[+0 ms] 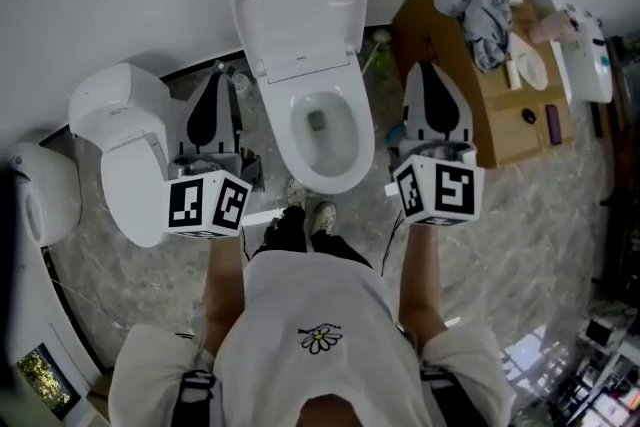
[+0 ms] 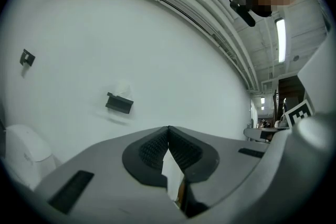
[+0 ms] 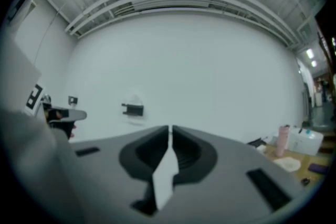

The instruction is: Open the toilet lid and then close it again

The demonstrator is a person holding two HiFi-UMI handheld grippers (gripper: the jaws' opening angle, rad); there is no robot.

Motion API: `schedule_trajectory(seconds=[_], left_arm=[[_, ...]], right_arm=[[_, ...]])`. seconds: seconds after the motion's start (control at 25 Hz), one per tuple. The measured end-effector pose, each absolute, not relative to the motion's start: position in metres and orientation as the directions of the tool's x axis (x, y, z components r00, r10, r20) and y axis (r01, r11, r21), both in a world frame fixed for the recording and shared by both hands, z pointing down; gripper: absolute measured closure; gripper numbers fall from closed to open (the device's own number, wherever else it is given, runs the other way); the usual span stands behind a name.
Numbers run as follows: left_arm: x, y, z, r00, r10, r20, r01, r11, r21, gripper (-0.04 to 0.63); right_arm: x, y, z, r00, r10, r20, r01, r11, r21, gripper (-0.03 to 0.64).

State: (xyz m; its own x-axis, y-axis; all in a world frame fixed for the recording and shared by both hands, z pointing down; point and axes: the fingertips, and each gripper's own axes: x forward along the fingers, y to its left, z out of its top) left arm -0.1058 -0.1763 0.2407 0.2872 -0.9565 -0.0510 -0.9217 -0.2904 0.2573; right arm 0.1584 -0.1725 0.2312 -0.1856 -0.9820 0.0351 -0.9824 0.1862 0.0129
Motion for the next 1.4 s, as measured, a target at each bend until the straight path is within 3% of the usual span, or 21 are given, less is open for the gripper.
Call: schedule_trajectory(seconds=[0.44,0.92,1.04,1.2,1.4], left_arm=[[-0.082,-0.138,0.241,0.289,-0.955,-0.073,-0.919,-0.298,0.26,0.568],[-0.095,-0.18,0.248,0.295,-0.956,-0.015,-0.926,-0.289,0.241,0.563],[-0.095,-0.215,0.239,0.322,-0.947,-0.011,-0.928,-0.318,0.194,0.481],[-0.098,-0.273,0.238,0.322,-0.947,0.011,-0.937,-0.318,0.144,0.425],[-0.106,-0.349,0.254,0.295,-0.953,0.071,-0.953,-0.288,0.097,0.414]], right_arm=[[0.179,-0.124,0.241,-0.17,-0.985,0.042,-0.985,0.168,-0.039,0.574],[0.152,-0.184,0.227,-0.255,-0.967,0.022,-0.967,0.255,0.0,0.574],[0.141,-0.234,0.214,-0.294,-0.955,0.027,-0.954,0.295,0.048,0.552],[0.129,-0.304,0.216,-0.327,-0.942,0.072,-0.935,0.334,0.121,0.469],[0.122,-0.382,0.242,-0.311,-0.935,0.168,-0.92,0.341,0.192,0.469]])
